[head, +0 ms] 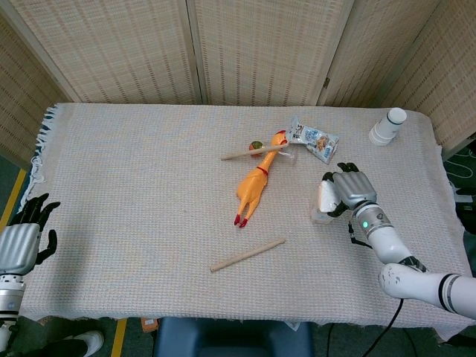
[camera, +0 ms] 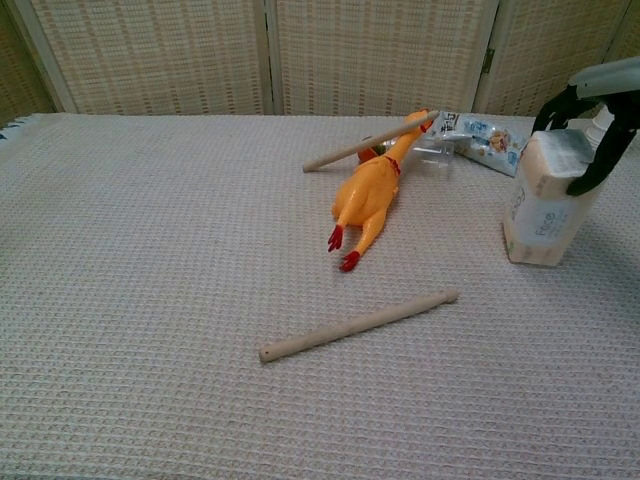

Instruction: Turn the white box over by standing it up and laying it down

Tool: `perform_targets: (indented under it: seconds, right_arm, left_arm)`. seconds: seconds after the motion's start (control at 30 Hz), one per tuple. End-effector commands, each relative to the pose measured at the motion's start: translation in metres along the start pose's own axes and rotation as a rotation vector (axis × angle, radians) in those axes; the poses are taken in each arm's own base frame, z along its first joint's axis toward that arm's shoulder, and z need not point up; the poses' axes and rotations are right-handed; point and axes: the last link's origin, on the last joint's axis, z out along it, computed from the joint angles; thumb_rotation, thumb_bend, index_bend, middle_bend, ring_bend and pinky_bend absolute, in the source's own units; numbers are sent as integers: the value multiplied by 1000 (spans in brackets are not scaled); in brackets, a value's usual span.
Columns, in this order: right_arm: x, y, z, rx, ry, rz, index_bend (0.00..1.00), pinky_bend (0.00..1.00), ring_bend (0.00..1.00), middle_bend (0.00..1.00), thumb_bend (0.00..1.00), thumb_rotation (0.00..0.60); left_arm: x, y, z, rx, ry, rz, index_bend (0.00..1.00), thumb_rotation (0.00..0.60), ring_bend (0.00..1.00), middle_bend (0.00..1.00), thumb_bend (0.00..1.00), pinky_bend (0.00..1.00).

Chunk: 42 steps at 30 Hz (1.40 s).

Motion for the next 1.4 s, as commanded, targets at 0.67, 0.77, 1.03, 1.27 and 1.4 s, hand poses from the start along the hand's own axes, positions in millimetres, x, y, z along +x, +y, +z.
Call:
perform_targets:
  seconds: [0.67, 0.77, 1.03, 1.27, 1.4]
  right_arm:
    - [-64, 55, 47, 300, 162, 1002, 436, 0, 213, 416, 234, 600]
    - [-73, 51, 55, 309, 124, 992, 438, 0, 213, 416, 239, 600]
    - [-82, 46, 67, 315, 78, 956, 438, 0, 213, 416, 240, 600]
    - [-87, 51, 71, 292, 69, 821, 438, 0, 213, 416, 241, 600]
    - [-93, 58, 72, 244, 58, 650, 438, 0, 214, 416, 241, 600]
  left_arm:
    - [-1, 0, 1, 0, 0, 2, 164, 600, 0, 0, 627, 200]
    - [0, 0, 1, 3, 2, 1, 164, 600, 0, 0, 627, 200]
    - [0, -1, 0, 3, 7, -3, 165, 600, 0, 0, 627, 200]
    - [0, -3, 2, 12, -1, -3, 165, 600, 0, 0, 627, 200]
    - [-1, -2, 2, 11, -3, -1, 167, 600, 0, 0, 626, 200]
